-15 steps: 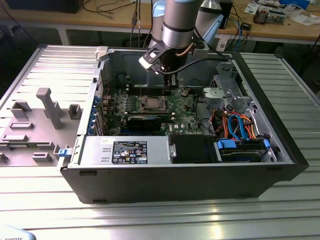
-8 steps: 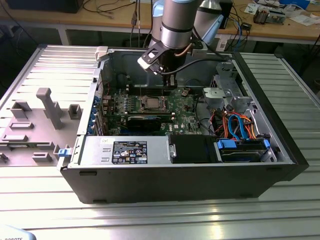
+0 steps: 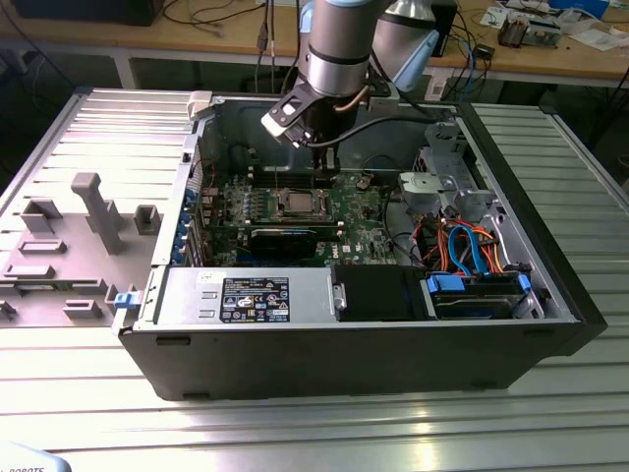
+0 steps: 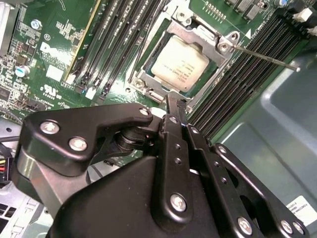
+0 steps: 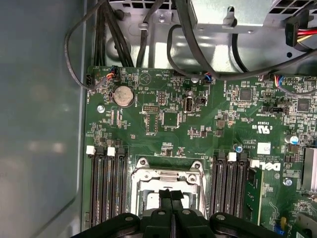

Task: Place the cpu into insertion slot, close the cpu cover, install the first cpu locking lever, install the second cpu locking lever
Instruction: 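Close the cpu cover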

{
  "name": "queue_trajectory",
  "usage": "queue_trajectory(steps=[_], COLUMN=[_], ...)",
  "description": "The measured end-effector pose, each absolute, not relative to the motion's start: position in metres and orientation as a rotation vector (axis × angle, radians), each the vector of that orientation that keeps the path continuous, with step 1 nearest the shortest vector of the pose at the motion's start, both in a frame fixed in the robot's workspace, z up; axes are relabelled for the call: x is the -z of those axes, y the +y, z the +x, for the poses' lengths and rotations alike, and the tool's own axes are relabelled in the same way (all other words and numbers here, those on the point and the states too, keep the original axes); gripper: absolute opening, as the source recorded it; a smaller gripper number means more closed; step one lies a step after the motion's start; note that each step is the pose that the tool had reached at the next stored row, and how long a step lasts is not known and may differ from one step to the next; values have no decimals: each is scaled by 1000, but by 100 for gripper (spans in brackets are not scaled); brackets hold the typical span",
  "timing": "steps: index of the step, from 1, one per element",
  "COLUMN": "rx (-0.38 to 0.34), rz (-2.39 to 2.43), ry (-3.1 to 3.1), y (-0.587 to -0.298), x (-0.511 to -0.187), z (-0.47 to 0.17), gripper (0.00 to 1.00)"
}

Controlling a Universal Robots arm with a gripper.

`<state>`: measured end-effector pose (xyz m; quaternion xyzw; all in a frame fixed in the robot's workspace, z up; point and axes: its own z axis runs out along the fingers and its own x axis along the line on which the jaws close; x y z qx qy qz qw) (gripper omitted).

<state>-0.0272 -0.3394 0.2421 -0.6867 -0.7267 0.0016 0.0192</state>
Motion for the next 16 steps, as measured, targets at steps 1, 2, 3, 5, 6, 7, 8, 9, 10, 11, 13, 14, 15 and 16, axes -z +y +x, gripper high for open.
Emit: queue_trajectory(steps=[1, 2, 3, 5, 6, 7, 8, 9, 10, 11, 13, 14, 15, 16], rx=[-5, -5, -5, -5, -5, -5, -5, -5, -5, -5, -5, -5, -5, -5], rz=[-2132, -2131, -2131, -2132, -2131, -2131, -2131, -2132, -2131, -2131, -2132, -2131, -2131, -2131], ry=[-2255, -2255, -2256, -2255, -2255, -2256, -2256, -2256, -2256, -2255, -2255, -2256, -2256, -2255], y=[-339, -339, -339, -339, -339, -339, -339, -339, -339, -339, -339, -339, -339, -339], x=[-242, -242, -241, -240, -240, -239, -239, -239, -238, -238, -237, -236, -235, -234], z=[-28, -28, -29, -33, -34, -36, -37, -38, -41, -43, -45, -46, -49, -51], gripper=[11, 11, 11, 11, 11, 11, 11, 11, 11, 11, 11, 11, 11, 11])
